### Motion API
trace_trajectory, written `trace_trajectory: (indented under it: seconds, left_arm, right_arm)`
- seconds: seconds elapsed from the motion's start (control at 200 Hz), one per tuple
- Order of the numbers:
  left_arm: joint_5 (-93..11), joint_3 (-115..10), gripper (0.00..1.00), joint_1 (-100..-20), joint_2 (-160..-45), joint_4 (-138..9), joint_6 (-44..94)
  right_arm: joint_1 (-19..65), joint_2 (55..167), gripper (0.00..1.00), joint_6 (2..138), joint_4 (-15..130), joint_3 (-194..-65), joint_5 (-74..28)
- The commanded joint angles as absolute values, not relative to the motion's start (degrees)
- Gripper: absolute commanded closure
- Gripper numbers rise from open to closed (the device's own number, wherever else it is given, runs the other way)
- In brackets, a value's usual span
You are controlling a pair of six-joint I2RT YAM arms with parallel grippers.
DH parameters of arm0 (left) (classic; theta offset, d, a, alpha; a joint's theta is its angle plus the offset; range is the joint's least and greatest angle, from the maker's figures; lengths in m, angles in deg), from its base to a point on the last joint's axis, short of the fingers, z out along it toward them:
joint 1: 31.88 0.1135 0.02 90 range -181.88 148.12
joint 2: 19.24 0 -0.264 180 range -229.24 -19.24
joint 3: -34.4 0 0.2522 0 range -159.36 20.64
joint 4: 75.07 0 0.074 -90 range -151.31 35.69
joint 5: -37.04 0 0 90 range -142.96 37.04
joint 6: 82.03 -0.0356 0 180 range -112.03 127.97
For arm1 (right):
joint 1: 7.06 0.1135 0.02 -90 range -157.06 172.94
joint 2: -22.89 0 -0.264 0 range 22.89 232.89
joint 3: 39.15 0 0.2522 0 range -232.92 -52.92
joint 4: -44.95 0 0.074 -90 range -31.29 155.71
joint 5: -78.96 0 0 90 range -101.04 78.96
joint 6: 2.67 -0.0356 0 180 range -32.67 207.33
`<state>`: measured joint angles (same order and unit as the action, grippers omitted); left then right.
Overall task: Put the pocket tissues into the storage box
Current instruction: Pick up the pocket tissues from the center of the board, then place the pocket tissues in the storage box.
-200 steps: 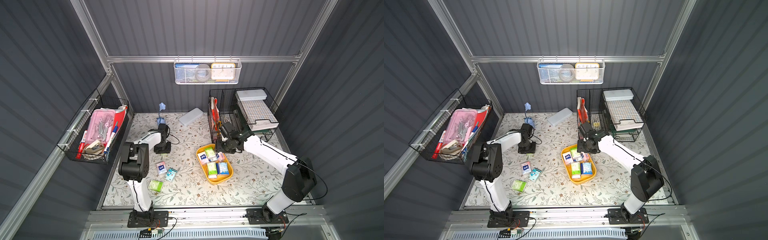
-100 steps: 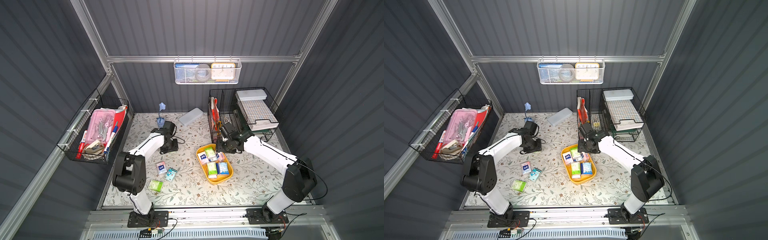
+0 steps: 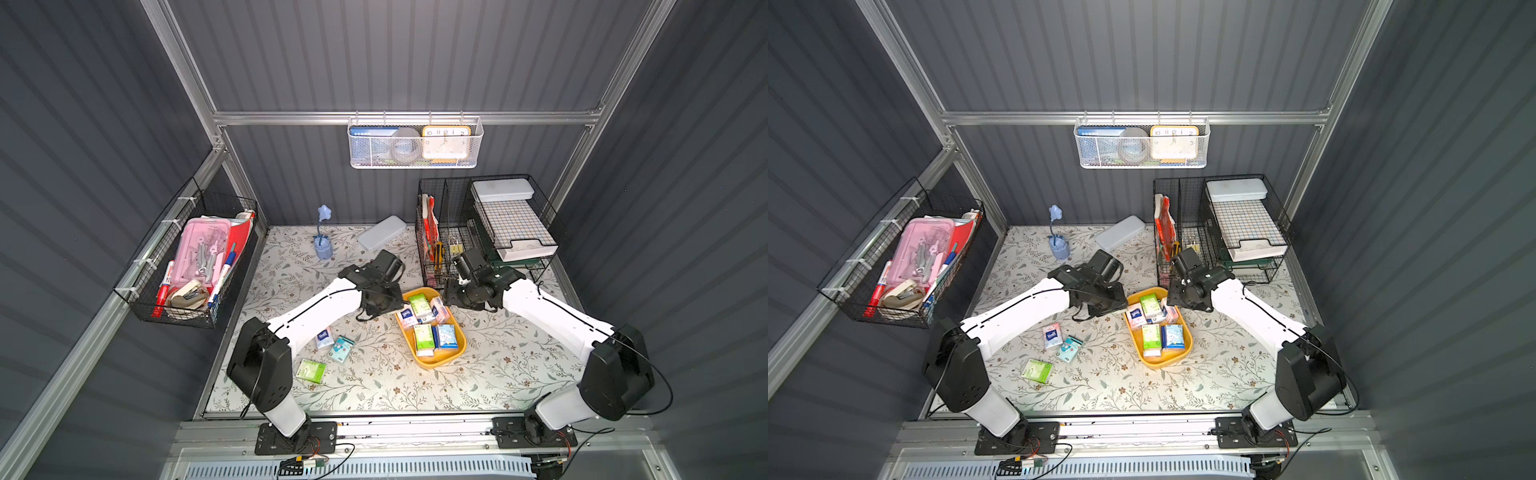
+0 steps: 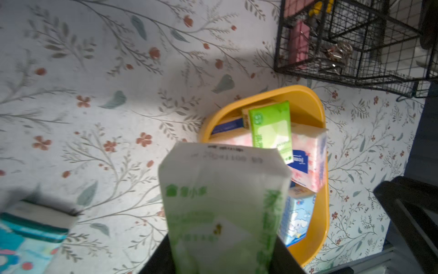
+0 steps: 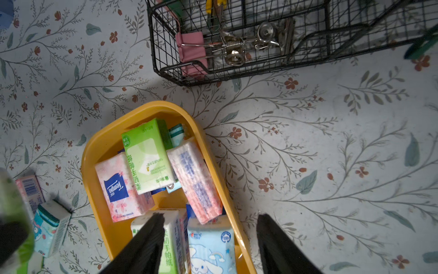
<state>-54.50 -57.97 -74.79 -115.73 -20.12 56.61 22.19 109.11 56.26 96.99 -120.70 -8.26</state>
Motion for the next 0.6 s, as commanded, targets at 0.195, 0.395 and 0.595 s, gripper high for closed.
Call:
trace_trajectory:
  seconds: [0.195,0.395,0.595]
  left_arm:
    - [-55.5,-66.6,0.5,-82.5,-126.8,-22.2,67.1]
    - [-57.2,-70.3,0.5,-83.1,-131.4,-20.3,69.5]
    - [-58.7,-74.2,0.45,-83.4,-134.1,-17.2,69.1]
  right_arm:
    - [20.9,105.9,0.33,55.8,96.5,-118.0,-8.4]
    - [20.1,105.0,0.33,56.2,95.7,-117.0,-9.2]
    - [19.5,104.6,0.33,56.5,95.1,-116.4,-9.6]
